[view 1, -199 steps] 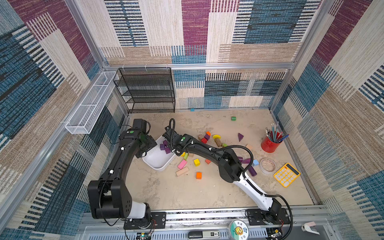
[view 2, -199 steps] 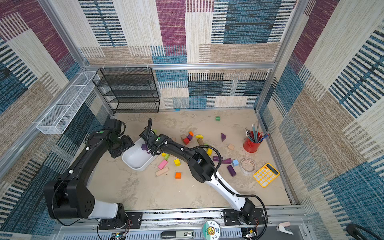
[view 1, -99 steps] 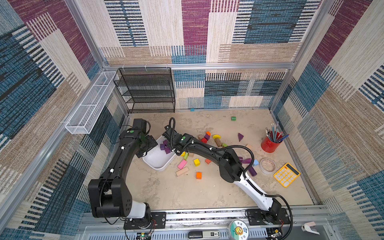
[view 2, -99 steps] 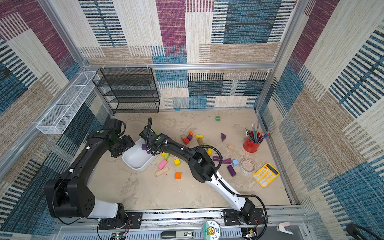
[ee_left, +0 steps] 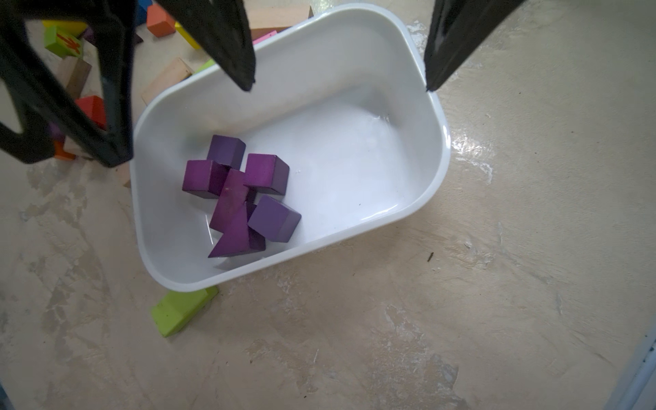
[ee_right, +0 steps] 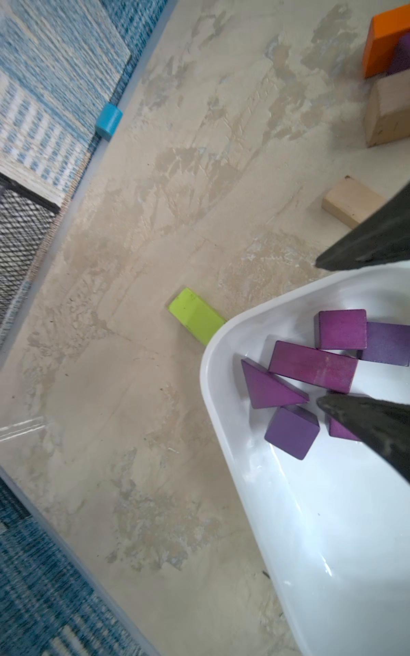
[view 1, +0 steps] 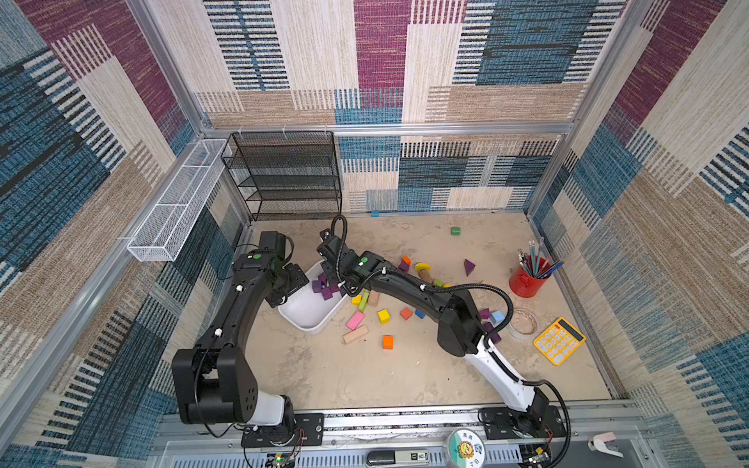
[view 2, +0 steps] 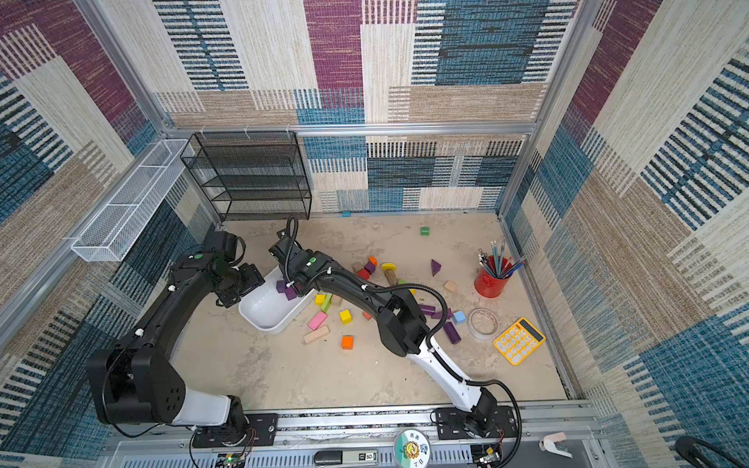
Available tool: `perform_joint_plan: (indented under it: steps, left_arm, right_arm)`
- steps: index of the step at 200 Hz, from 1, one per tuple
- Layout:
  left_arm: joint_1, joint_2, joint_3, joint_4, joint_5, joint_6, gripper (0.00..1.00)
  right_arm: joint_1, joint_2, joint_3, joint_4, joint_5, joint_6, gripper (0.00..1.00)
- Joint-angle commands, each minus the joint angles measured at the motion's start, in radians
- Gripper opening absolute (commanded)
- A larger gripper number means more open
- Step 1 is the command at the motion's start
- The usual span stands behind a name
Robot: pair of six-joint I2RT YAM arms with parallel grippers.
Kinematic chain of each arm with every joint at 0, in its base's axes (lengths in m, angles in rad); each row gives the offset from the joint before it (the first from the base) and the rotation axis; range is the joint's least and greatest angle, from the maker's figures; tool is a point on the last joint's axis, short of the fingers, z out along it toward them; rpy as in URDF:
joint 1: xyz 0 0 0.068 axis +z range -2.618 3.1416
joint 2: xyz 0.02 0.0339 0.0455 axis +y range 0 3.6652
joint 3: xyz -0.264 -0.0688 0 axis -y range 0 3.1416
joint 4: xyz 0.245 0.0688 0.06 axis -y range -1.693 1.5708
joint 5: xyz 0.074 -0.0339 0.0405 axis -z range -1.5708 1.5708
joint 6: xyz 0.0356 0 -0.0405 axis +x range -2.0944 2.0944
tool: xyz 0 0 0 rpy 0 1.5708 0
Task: Pick purple bricks into the storage bin
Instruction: Place the building block in the storage box.
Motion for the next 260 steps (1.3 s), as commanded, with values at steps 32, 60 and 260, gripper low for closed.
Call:
perform_joint_plan:
  steps: [32, 60, 260]
  left_arm:
    - [0.0, 0.018, -0.007, 0.044, 0.119, 0.076, 0.72]
    - [-0.001, 0.025, -0.014, 0.067, 0.194, 0.103, 0.7]
    - [-0.284, -0.031, -0.042, 0.121, 0.174, 0.239, 0.71]
  right_arm:
    - [0.0, -0.073, -0.063, 0.088, 0.096, -0.016, 0.64]
    - [0.001, -0.1, -0.096, 0.115, 0.142, -0.031, 0.68]
    - [-0.163, -0.533, -0.546, 0.321, -0.014, -0.018, 0.73]
